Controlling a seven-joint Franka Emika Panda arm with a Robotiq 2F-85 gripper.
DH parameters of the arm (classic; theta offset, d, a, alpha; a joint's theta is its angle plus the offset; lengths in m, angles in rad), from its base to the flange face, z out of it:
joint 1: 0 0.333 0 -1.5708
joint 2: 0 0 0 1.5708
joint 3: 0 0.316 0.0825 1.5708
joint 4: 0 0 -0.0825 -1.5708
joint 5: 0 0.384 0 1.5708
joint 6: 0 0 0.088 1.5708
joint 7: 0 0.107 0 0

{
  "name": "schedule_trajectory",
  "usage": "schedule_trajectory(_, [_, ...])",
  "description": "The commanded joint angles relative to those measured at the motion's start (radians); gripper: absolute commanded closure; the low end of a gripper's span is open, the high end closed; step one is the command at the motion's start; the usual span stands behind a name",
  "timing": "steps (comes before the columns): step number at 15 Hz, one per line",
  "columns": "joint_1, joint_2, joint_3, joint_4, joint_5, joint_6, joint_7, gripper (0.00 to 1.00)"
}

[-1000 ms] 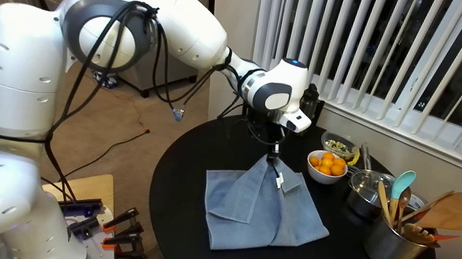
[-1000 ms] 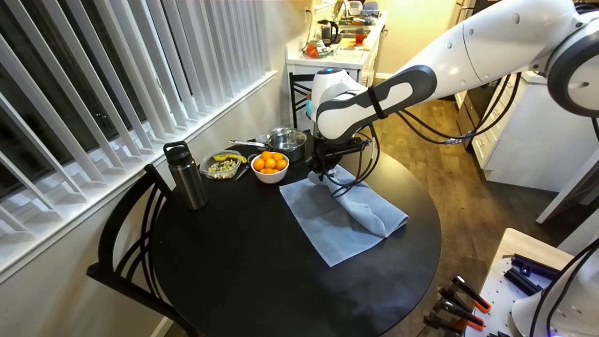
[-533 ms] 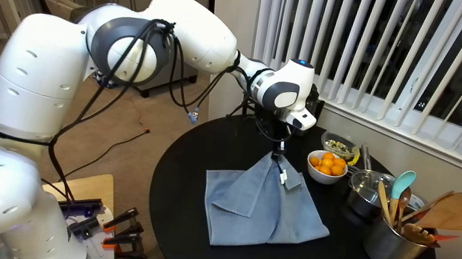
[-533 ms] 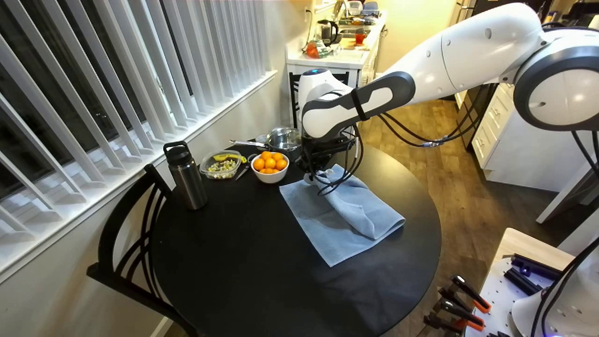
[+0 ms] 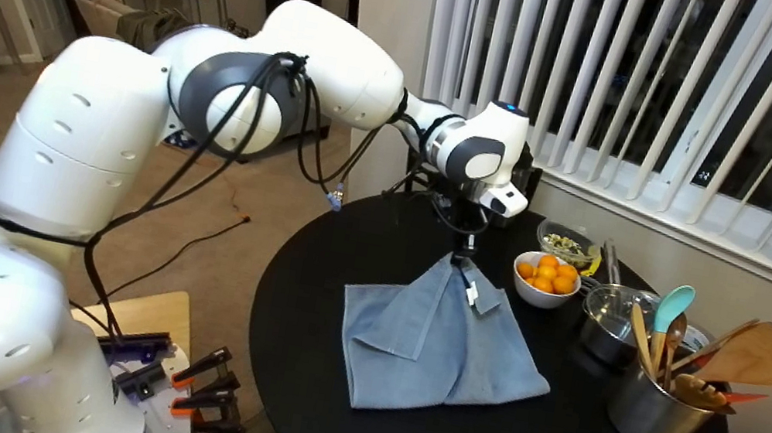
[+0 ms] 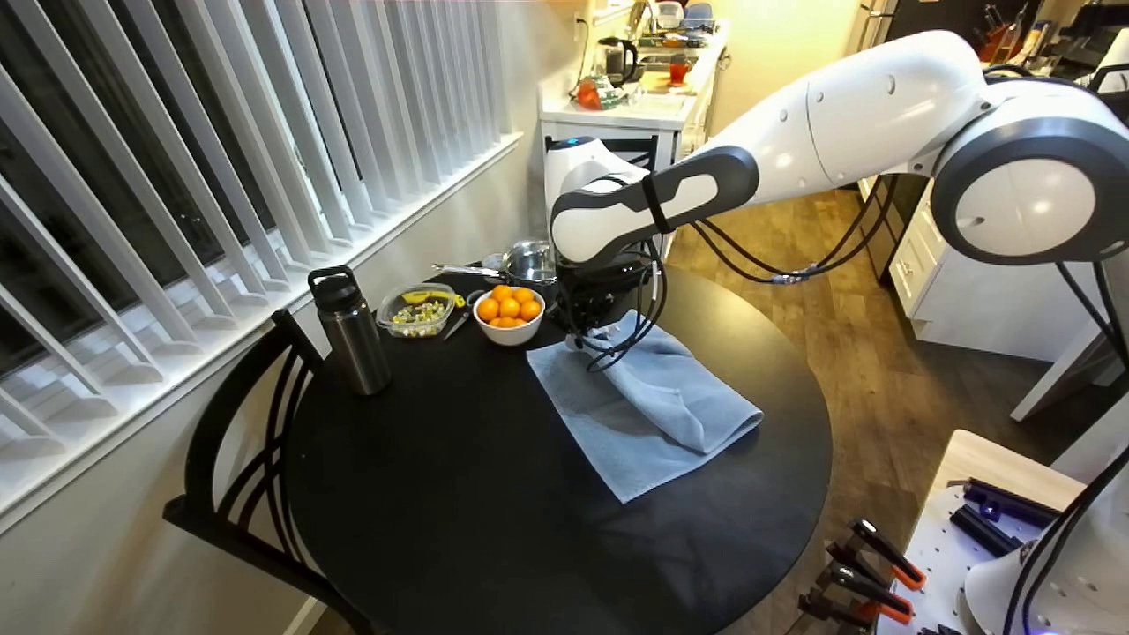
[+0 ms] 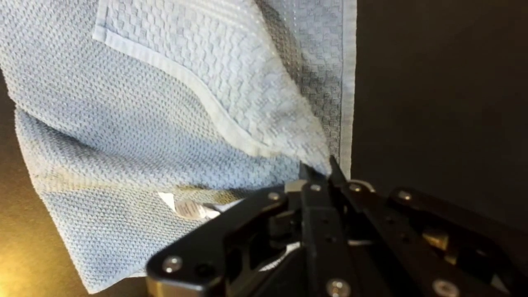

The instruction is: Fold the towel's length in half

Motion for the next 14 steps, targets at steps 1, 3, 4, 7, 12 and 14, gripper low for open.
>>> schedule_trajectory(1, [-0.004, 0.032, 0.006, 0.058, 0.028, -0.06, -0.021, 0.97])
schedule_trajectory(3, [0.0, 0.056, 0.006, 0.08, 0.025, -0.076, -0.019, 0.97])
schedule_trajectory(4, [-0.001, 0.068, 0.009, 0.088, 0.026, -0.079, -0.023, 0.97])
schedule_trajectory(7, [0.0, 0.104, 0.022, 0.112, 0.032, -0.06, -0.043, 0.97])
schedule_trajectory(12, [0.008, 0.149, 0.03, 0.147, 0.025, -0.044, -0.051, 0.97])
schedule_trajectory(14, [0.015, 0.167, 0.023, 0.157, 0.016, -0.037, -0.045, 0.97])
